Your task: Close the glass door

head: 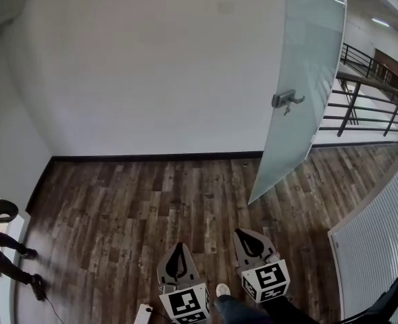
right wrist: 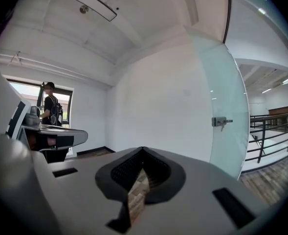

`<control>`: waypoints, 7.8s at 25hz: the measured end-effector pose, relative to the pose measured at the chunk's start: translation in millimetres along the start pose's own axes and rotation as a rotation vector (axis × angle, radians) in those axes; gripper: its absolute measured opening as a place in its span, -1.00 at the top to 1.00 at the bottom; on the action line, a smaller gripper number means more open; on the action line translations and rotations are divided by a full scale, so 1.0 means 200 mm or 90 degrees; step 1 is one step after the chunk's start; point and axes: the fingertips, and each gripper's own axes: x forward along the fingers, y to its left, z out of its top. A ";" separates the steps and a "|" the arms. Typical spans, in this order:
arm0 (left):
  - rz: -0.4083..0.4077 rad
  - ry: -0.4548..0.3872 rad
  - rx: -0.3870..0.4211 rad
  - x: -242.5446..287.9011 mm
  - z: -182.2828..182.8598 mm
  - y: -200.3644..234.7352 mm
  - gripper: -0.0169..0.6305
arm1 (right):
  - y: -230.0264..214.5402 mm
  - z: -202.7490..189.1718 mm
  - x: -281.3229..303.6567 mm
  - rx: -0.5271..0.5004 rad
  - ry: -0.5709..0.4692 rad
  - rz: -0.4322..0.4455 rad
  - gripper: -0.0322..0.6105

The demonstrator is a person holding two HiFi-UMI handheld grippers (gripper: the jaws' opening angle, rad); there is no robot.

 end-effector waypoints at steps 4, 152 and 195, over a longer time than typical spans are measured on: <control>-0.004 -0.012 0.014 0.30 0.10 -0.01 0.95 | -0.17 0.08 0.26 0.002 -0.007 0.011 0.92; -1.380 -0.046 0.407 2.42 0.26 -3.82 0.95 | -3.19 0.16 0.14 0.169 0.011 -1.219 0.92; -1.109 -0.395 0.867 2.27 0.11 -5.18 0.53 | -4.14 -0.08 -1.02 0.148 -0.005 -1.113 0.92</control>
